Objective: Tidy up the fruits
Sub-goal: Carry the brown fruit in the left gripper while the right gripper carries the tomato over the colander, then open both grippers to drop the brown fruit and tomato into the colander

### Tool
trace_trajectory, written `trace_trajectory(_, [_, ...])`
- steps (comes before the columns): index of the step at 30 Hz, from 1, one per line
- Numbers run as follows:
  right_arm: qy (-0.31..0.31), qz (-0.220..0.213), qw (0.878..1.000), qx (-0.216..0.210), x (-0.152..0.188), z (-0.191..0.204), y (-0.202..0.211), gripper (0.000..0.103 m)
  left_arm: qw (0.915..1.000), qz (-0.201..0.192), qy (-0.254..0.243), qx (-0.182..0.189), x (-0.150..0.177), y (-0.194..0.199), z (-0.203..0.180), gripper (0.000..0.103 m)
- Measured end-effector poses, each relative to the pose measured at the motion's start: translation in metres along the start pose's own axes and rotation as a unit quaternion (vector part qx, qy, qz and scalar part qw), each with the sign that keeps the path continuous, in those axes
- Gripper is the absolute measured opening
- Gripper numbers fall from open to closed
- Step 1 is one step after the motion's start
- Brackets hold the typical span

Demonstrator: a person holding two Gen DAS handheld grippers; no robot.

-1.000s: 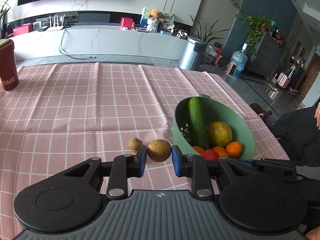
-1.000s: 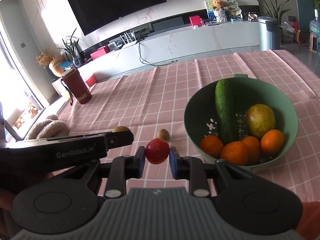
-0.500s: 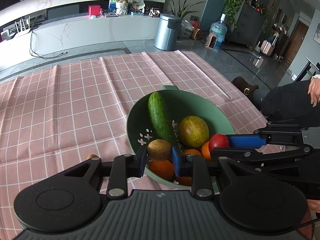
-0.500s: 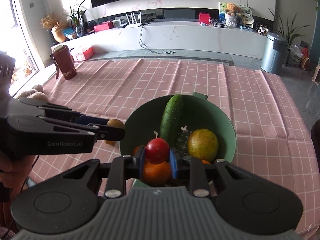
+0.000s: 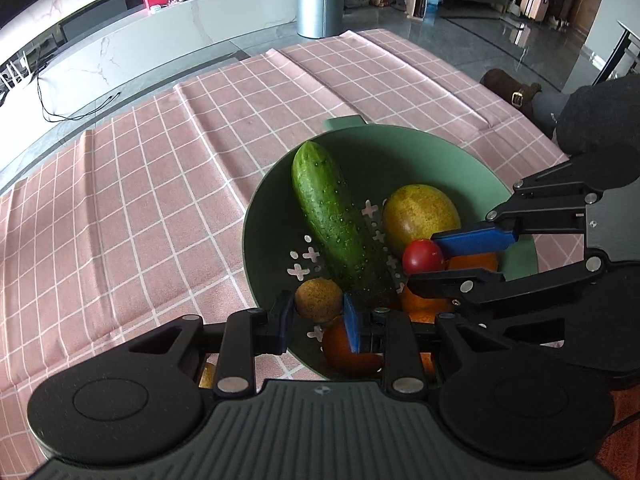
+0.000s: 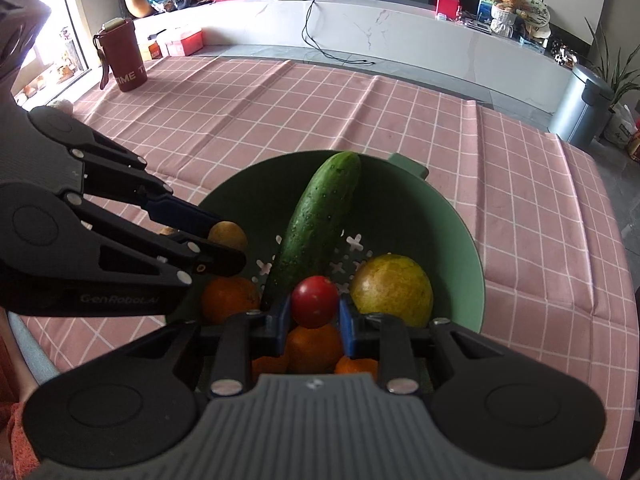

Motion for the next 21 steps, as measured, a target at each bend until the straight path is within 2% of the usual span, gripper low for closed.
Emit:
trace_trajectory(8, [0.021, 0.018, 1.0, 0.0, 0.002, -0.001, -0.015, 0.021, 0.9994, 0.029, -0.021, -0.004, -0.004, -0.014, -0.004, 0.03])
trace_trajectory(18, [0.02, 0.017, 1.0, -0.002, 0.006, 0.002, -0.016, 0.022, 0.9997, 0.021, -0.014, 0.001, -0.003, -0.014, -0.001, 0.036])
trace_trajectory(21, [0.02, 0.015, 1.0, 0.001, 0.005, 0.001, -0.013, 0.022, 0.9997, 0.019, -0.014, 0.01, -0.001, -0.011, -0.003, 0.042])
Point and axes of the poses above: each gripper's, at about its wrist camera, not at the fingertips, and y roughly against the way its jaws point, z to its left, x to its underside, the point moved 6 cm from there along -y, roughly the way its jaws point, and after that the axes turned 11 degrees about x, right-handed, at the moved point
